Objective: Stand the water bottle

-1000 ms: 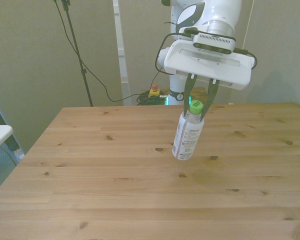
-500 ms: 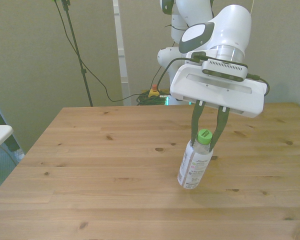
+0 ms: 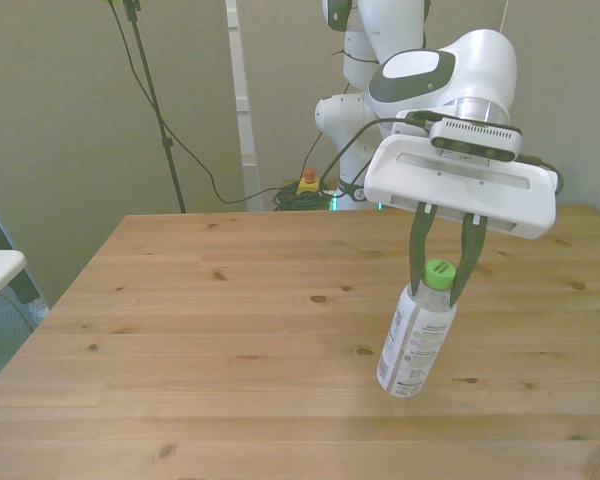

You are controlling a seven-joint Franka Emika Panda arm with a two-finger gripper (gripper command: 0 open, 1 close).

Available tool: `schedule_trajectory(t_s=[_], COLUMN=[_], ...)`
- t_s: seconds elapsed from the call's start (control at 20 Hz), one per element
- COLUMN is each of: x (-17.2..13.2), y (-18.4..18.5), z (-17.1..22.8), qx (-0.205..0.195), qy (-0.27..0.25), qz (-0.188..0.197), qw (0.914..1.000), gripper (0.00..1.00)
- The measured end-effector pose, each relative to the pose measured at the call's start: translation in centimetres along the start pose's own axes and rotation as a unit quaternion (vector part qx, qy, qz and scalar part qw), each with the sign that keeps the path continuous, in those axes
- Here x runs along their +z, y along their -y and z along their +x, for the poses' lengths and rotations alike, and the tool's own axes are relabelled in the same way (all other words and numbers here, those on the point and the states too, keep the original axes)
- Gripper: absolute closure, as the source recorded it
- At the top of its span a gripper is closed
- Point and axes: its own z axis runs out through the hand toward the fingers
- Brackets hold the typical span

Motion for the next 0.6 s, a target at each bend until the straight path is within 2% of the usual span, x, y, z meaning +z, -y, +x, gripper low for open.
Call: schedule_trajectory(t_s=[0.2, 0.4, 0.6], x=[1.3, 1.4, 1.8], y=[0.0, 0.1, -0.4], z=[-1.3, -2.1, -3.0], qx=[0.002, 0.009, 0.017], qy=[-0.008, -0.005, 0.004], qz=[0.014, 0.037, 0.044], qw=[0.9999, 0.9993, 0.9989], gripper=[1.0, 1.0, 1.0])
